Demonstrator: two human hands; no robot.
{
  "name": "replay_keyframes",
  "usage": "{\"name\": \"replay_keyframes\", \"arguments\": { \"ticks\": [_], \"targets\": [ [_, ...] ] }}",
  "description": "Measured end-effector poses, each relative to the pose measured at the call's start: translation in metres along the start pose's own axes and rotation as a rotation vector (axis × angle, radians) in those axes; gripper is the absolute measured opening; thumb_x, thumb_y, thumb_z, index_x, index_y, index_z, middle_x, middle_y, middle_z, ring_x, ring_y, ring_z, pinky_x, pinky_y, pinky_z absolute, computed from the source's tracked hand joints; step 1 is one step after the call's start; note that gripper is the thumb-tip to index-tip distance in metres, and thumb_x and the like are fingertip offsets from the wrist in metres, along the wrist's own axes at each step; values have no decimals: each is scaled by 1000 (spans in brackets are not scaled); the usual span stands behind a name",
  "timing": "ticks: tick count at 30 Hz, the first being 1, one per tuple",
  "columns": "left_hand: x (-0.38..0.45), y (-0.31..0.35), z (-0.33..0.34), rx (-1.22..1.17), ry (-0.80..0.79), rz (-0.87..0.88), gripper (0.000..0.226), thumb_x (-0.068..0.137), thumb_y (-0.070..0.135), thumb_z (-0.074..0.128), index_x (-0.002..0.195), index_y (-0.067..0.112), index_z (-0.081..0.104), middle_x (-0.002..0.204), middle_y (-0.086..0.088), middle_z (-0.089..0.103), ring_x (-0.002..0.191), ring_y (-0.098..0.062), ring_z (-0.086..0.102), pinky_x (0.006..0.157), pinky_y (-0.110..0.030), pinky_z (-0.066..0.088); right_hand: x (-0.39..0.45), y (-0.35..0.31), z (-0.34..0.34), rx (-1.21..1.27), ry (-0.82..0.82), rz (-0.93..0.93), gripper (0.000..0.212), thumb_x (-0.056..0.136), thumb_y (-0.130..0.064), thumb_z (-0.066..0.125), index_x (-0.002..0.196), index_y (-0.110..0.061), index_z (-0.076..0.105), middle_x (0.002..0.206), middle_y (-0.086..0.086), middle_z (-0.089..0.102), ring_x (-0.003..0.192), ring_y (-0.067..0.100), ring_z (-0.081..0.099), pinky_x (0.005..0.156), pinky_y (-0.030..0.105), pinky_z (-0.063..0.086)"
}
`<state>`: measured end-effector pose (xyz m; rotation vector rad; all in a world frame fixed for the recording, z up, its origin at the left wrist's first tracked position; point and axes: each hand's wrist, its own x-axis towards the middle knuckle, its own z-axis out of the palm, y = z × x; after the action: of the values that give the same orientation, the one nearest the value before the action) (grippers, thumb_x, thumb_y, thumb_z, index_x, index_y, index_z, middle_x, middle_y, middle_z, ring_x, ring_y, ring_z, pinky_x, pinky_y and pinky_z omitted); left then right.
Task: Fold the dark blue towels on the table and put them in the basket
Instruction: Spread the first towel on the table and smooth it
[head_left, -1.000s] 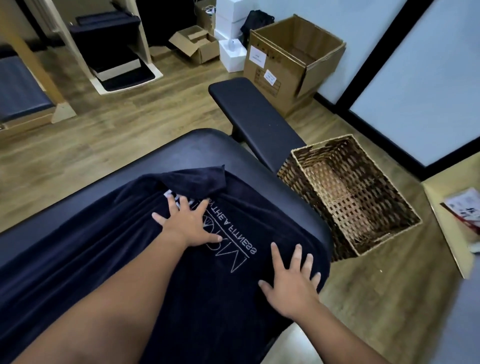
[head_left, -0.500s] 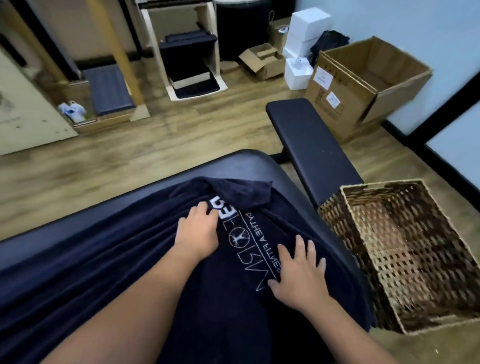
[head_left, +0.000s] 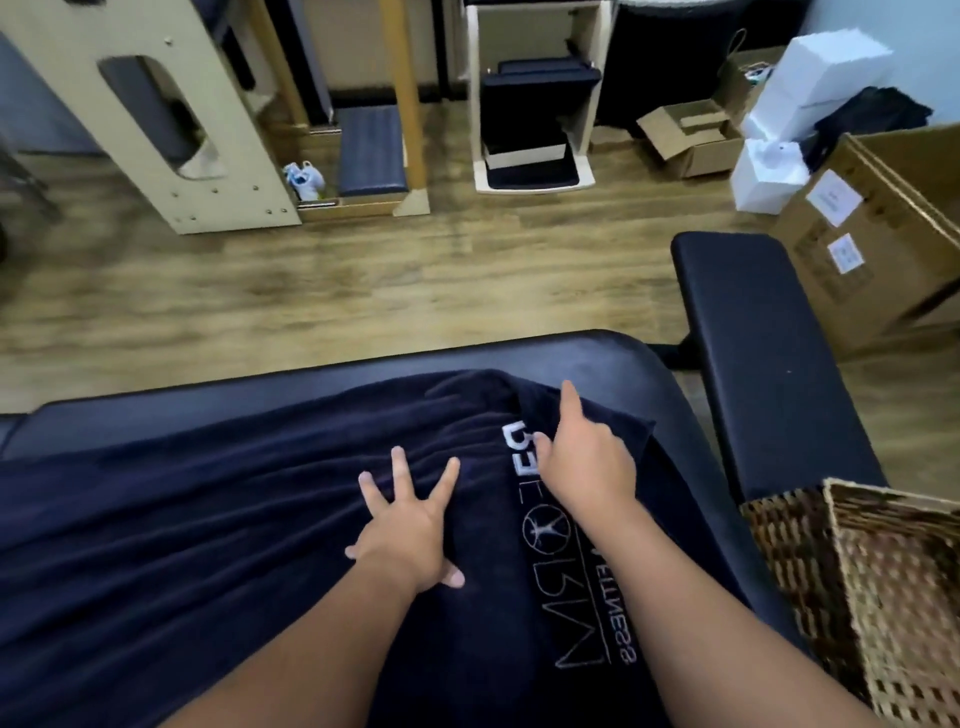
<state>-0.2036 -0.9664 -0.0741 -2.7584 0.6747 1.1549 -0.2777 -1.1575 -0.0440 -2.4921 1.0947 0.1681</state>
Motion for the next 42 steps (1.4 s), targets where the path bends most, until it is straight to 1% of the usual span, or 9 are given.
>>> {"name": "replay_keyframes", "arguments": {
  "ticks": [4, 7, 14, 17, 22, 26, 30, 37, 42],
  "targets": [
    [-3, 6, -4, -7, -38, -5, 141, 71, 40, 91, 137, 67, -31, 140, 0, -62, 143, -50, -34, 91, -74, 46, 34, -1, 3, -14, -79, 76, 30, 100, -38, 53, 123, -19, 55, 109, 10, 69, 97, 35, 63, 68, 37, 44],
    [-3, 11, -5, -37, -39, -27, 142, 70, 34, 92, 138, 67, -29, 141, 1, -62, 142, -49, -37, 94, -79, 40, 54, 1, -6, 27, 41, 75, 14, 95, -28, 56, 98, -19, 66, 96, 10, 70, 82, 34, 60, 67, 36, 50],
    [2, 15, -1, -78, -24, -49, 148, 69, 21, 93, 137, 69, -28, 139, 2, -63, 140, -49, -40, 95, -83, 34, 103, -3, -28, 128, 445, -35, 19, 95, -16, 56, 114, -17, 62, 106, 8, 57, 104, 36, 56, 80, 45, 43],
    [3, 14, -3, -67, -28, -45, 148, 68, 23, 94, 136, 70, -29, 137, 2, -65, 139, -49, -40, 95, -82, 35, 107, -12, -18, -46, 250, -38, 50, 90, -20, 61, 139, -23, 47, 128, 9, 52, 119, 34, 48, 92, 50, 42],
    [4, 14, -7, -37, -51, -59, 147, 68, 27, 93, 135, 69, -32, 135, 2, -66, 138, -49, -41, 94, -80, 39, 80, -29, 12, -136, 100, -237, 43, 91, -30, 61, 133, -22, 55, 130, 6, 50, 118, 31, 45, 93, 46, 44],
    [7, 13, -8, -1, -35, -61, 148, 68, 33, 93, 132, 69, -35, 132, 2, -68, 138, -49, -42, 91, -76, 45, 54, -46, 40, -190, -118, -356, 58, 95, -43, 58, 147, -29, 39, 152, 8, 35, 138, 34, 31, 110, 56, 32],
    [11, 4, -7, 56, -5, -6, 149, 64, 44, 93, 122, 70, -42, 125, 2, -72, 136, -52, -42, 82, -61, 57, 15, -37, 61, -183, -94, -332, 70, 97, -42, 55, 157, -30, 19, 167, 12, 4, 153, 38, -4, 118, 67, 3],
    [8, -4, -3, -9, 21, 53, 147, 60, 43, 95, 135, 69, -30, 135, 3, -66, 139, -48, -41, 90, -71, 49, -101, 3, 102, -195, -42, -379, 68, 81, -42, 75, 142, -25, 50, 159, 15, 34, 149, 41, 26, 110, 70, 29],
    [-31, -12, 30, -144, 169, 144, 109, 85, 33, 80, 157, 43, -2, 157, -5, -44, 151, -33, -27, 111, -75, 21, -170, 16, 106, -227, -77, -326, 66, 92, -43, 63, 150, -28, 37, 166, 13, 17, 154, 39, 7, 114, 70, 20]
  ]
}}
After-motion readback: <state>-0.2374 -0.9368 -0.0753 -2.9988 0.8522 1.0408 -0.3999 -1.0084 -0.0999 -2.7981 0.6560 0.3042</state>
